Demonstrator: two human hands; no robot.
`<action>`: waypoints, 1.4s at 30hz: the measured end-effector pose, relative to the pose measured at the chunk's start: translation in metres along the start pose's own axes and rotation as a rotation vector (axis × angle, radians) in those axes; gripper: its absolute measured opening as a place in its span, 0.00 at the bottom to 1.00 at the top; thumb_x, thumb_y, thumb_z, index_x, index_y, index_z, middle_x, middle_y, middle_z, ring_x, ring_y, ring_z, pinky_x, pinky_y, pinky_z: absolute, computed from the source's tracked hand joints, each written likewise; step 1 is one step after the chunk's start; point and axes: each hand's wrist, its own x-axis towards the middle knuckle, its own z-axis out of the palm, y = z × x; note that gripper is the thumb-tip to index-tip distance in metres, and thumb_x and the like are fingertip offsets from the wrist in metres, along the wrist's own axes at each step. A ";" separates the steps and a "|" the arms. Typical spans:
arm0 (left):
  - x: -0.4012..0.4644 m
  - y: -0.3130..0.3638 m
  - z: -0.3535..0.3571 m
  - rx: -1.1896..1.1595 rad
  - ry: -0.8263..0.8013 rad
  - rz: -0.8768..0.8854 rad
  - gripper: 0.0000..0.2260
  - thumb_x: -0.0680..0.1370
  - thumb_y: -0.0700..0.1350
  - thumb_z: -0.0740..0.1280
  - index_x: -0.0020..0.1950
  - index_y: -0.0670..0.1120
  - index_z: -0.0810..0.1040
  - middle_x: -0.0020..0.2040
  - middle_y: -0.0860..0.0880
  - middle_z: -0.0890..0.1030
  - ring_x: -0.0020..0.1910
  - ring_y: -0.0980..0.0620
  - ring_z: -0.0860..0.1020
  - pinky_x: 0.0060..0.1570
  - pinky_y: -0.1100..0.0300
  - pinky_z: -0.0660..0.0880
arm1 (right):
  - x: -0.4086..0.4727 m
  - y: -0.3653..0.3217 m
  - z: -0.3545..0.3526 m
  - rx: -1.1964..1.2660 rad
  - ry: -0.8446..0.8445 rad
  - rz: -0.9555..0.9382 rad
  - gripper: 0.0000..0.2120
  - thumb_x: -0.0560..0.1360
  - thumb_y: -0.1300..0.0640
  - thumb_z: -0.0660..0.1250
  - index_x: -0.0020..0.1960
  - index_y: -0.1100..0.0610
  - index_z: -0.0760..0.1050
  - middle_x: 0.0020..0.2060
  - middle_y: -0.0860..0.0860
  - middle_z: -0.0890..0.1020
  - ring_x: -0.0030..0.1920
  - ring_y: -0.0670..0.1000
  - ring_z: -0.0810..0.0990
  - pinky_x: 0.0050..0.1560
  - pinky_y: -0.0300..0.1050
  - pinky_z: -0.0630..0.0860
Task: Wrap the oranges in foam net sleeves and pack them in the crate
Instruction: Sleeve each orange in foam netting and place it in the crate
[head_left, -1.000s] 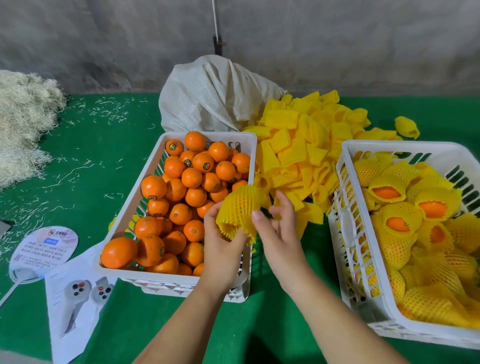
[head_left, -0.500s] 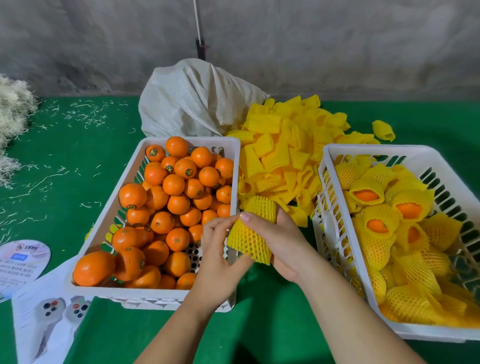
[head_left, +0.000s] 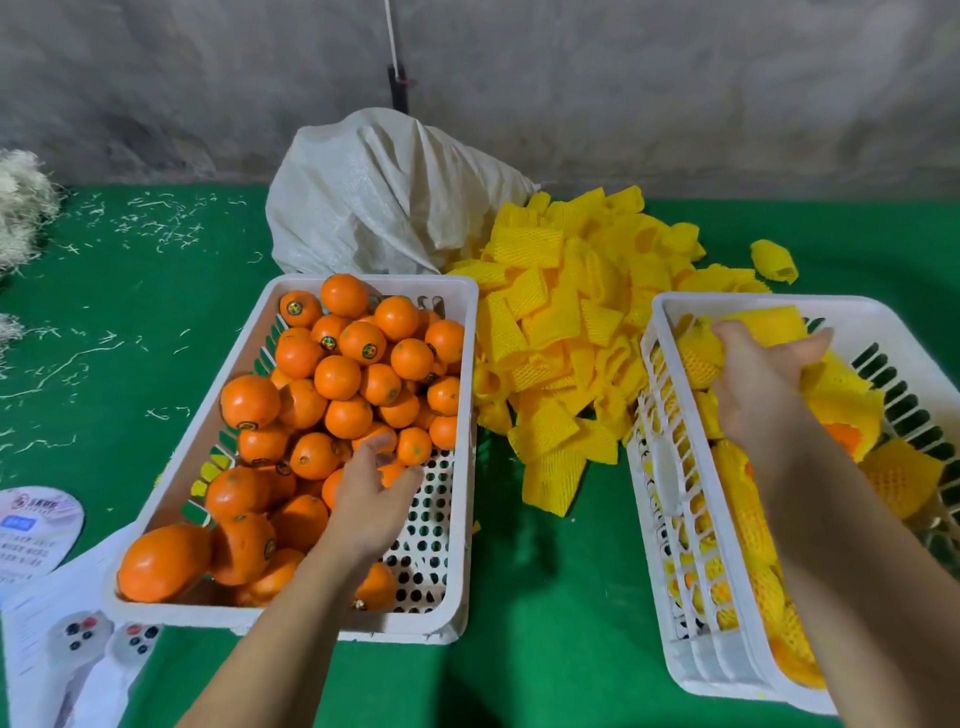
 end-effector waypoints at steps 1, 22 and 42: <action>0.011 -0.003 -0.005 0.248 0.015 0.007 0.29 0.82 0.57 0.67 0.81 0.54 0.62 0.77 0.45 0.68 0.74 0.38 0.69 0.72 0.40 0.69 | -0.002 0.009 0.005 -0.088 0.014 -0.094 0.55 0.70 0.46 0.75 0.83 0.39 0.39 0.81 0.53 0.55 0.75 0.62 0.66 0.72 0.61 0.68; 0.048 -0.046 -0.007 1.263 -0.025 -0.101 0.30 0.81 0.48 0.69 0.78 0.52 0.58 0.75 0.42 0.61 0.75 0.37 0.62 0.73 0.47 0.65 | -0.060 0.203 0.037 -1.592 -1.000 -0.522 0.29 0.85 0.48 0.58 0.83 0.52 0.56 0.84 0.48 0.50 0.82 0.57 0.50 0.79 0.58 0.57; -0.020 0.023 -0.010 -0.356 0.165 0.150 0.34 0.76 0.65 0.75 0.78 0.54 0.70 0.70 0.61 0.77 0.63 0.58 0.79 0.60 0.61 0.78 | -0.149 0.153 0.062 -0.195 -0.661 -0.339 0.03 0.78 0.49 0.73 0.50 0.45 0.80 0.44 0.41 0.83 0.47 0.39 0.81 0.45 0.36 0.75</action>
